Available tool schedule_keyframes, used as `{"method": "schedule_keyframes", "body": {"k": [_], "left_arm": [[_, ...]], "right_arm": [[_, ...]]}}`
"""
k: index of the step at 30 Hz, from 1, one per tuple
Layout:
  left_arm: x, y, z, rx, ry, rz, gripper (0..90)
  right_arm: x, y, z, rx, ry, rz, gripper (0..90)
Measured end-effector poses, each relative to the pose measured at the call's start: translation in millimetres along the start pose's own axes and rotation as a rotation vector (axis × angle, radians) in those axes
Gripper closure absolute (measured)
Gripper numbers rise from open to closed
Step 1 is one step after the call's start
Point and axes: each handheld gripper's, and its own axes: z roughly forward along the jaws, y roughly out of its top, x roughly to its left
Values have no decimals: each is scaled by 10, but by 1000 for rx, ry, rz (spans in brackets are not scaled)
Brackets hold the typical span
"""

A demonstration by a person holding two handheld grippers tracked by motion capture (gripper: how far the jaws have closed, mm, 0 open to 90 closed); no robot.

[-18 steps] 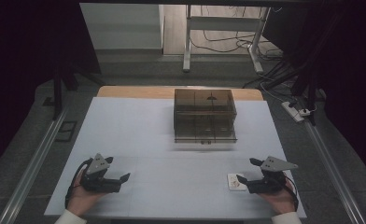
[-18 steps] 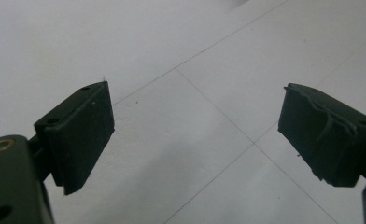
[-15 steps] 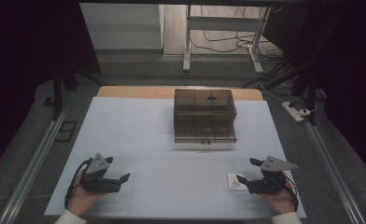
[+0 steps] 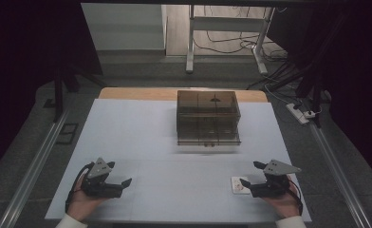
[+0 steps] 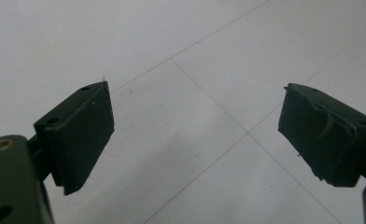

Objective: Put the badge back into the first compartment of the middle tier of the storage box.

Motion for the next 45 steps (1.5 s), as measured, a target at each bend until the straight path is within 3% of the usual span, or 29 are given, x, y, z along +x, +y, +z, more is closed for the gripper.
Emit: {"method": "schedule_keyframes", "body": {"k": [13,29,33,45], "left_arm": [[-12,4,23,-3,-5,19,108],[4,-1,30,-4,2,20,109],[7,-3,34,-3,3,21,109],[29,-12,34,-3,9,16,110]], "right_arm": [[29,80,-6,14,-4,-12,142],[27,375,-6,77,27,-49,152],[40,431,33,109,43,-75,152],[95,522,248,274,121,-151,150]]}}
